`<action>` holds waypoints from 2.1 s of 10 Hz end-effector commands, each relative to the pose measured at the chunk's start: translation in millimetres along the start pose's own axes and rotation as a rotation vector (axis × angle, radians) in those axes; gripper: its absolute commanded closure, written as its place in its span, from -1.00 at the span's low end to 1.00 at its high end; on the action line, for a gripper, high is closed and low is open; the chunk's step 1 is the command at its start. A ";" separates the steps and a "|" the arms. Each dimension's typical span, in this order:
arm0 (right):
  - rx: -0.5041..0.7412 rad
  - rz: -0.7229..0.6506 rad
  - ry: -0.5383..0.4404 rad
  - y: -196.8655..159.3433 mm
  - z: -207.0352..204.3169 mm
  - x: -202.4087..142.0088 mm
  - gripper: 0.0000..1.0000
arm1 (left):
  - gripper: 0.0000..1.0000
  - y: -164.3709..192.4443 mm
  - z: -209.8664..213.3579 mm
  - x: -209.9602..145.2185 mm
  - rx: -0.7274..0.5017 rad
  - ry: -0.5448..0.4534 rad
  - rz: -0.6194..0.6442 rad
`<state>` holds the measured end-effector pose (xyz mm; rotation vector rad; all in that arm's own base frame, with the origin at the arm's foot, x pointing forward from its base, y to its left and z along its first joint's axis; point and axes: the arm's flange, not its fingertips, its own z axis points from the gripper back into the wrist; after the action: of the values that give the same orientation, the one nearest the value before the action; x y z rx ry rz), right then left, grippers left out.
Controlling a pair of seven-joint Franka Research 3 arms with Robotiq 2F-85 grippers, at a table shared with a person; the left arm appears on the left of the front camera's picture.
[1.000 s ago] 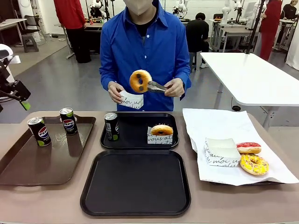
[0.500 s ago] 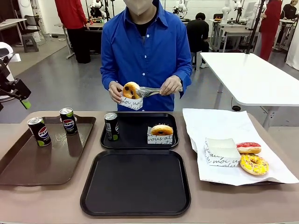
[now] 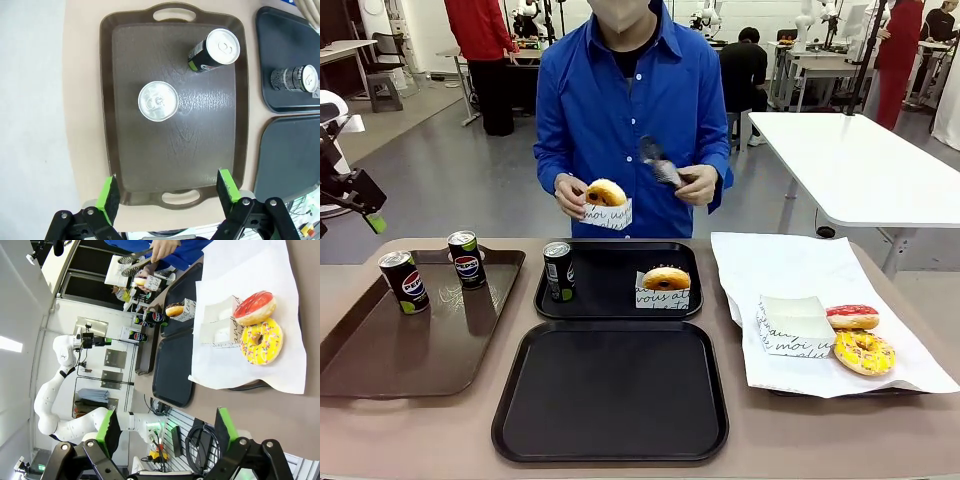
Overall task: Set up donuts and drinks on trays.
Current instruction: Pick up one Pepsi coke from the Handle tray and place it on the Flat Tray without a Pepsi coke.
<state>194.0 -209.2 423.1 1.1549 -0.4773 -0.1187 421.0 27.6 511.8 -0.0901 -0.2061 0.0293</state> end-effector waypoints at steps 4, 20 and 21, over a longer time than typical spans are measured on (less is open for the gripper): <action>0.020 0.015 -0.012 -0.1 0.2 2.0 -1.00 | -1.00 4.6 -37.1 27.2 0.028 0.029 0.060; 0.020 0.015 -0.012 -0.1 0.2 2.0 -1.00 | -1.00 -0.8 -133.6 71.0 0.088 0.152 0.018; 0.020 0.015 -0.012 -0.1 0.2 2.0 -1.00 | -1.00 0.0 -135.9 70.3 0.086 0.151 0.017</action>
<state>193.9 -209.2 423.2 1.1552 -0.4771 -0.1184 513.7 16.4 391.1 -0.0040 -0.0578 0.0455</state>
